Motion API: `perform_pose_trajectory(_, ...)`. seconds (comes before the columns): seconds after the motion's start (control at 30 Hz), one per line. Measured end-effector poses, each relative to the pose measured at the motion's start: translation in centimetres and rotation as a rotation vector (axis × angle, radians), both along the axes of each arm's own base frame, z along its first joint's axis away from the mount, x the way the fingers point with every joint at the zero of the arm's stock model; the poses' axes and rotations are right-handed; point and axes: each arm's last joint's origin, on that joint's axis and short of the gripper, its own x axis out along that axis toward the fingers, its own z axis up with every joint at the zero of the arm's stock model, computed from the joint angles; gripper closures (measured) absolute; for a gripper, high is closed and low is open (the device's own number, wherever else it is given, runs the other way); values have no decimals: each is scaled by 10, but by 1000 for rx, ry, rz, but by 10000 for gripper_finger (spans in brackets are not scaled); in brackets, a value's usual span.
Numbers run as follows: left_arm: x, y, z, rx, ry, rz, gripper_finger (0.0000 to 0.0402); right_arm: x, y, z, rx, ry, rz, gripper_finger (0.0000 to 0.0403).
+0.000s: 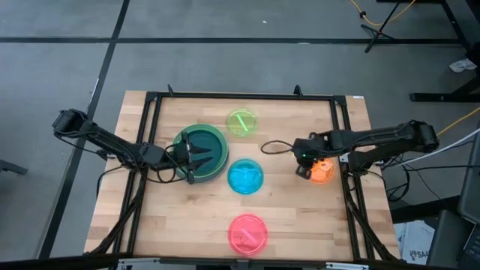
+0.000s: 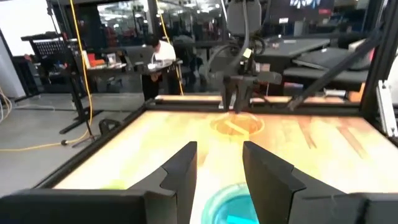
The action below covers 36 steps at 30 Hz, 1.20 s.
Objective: Stack plastic plates
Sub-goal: Stack the orange plate on top of dark blue plate
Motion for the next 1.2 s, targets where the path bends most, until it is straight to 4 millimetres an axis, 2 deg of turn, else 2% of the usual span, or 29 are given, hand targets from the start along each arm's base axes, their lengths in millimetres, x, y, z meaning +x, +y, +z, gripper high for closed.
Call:
perform_pose_trajectory(0.13,1,0,-2,-12,4,0,278,-11,0,-4,16,119,-65,281)
perform_pose_trajectory(0.3,1,0,-2,-22,0,1,278,-9,3,-4,135,111,-84,281)
perform_pose_trajectory(0.4,1,0,-1,-19,-1,1,278,-11,4,-7,150,127,-79,281)
perform_pose_trajectory(0.77,1,0,-2,-16,0,1,278,-39,3,-54,152,312,-82,281)
perform_pose_trajectory(1.03,1,0,-1,-17,-1,1,278,-35,3,-78,162,173,-74,281)
perform_pose_trajectory(1.2,1,0,-1,-21,-2,1,278,-39,2,-86,142,166,-81,281)
